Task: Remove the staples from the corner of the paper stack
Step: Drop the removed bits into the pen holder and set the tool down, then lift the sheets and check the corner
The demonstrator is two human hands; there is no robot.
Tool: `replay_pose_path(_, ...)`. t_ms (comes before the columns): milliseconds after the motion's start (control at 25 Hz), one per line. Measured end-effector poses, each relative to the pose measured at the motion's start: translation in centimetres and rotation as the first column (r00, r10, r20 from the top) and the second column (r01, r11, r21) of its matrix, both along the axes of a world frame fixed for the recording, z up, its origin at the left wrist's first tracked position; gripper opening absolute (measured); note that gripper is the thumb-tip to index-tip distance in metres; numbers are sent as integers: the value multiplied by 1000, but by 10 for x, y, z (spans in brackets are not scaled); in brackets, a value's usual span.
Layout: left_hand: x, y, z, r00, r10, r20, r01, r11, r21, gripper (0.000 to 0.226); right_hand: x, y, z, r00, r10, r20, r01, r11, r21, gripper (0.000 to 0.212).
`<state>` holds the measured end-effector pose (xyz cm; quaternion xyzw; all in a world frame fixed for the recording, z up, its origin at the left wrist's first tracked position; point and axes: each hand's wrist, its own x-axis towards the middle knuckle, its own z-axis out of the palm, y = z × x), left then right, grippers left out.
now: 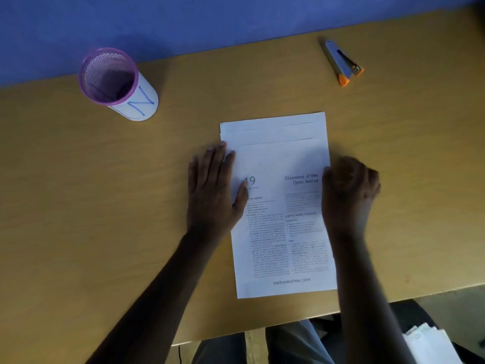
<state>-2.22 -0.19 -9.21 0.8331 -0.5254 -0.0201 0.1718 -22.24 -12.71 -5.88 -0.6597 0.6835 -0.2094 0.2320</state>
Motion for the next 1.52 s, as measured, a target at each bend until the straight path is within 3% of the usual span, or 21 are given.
replay_pose_path(200,-1,-1,1,1000,-3,18,2,1000,22,60,1,18,6,995,63,-83,-60,998,32,35)
replay_pose_path(320,0,-1,-1,999,-10,30,9,1000,24,59,8,11,11,995,24,-92,-14,993,114,39)
replay_pose_path(600,-1,-1,1,1000,-20,23,19,1000,22,59,10,-3,23,1000,-10,-1,9,966,257,56)
replay_pose_path(720,-1,-1,2,1000,-20,20,20,1000,15,59,7,-8,23,987,-111,113,62,925,375,62)
replay_pose_path(800,-1,0,2,1000,-19,17,18,1000,18,59,5,-13,20,959,-178,221,57,883,466,49)
replay_pose_path(920,-1,0,1,1000,-20,7,20,1000,22,60,0,-11,15,939,-127,319,-63,850,523,7)
replay_pose_path(1000,0,0,1,1000,-23,-21,23,1000,6,60,-4,-7,15,932,-60,356,-130,865,485,8)
replay_pose_path(1120,0,-1,3,988,5,-154,-12,999,-46,71,-10,-6,20,866,-91,492,-182,859,479,7)
replay_pose_path(1200,1,-5,9,884,55,-464,-133,982,-137,90,-12,-7,25,826,-107,554,-213,850,482,5)
replay_pose_path(1280,5,-10,21,567,45,-822,-338,923,-183,105,-12,-9,33,794,-80,603,-255,856,450,7)
replay_pose_path(1320,10,-14,31,396,21,-918,-418,894,-160,103,-10,-11,38,767,-65,638,-281,860,426,8)
replay_pose_path(1400,27,-24,49,186,-38,-982,-450,885,-120,80,-4,-15,51,715,-29,698,-325,871,368,12)
replay_pose_path(1520,43,-41,84,135,-128,-983,-354,920,-169,27,9,-21,75,659,27,752,-346,898,272,15)
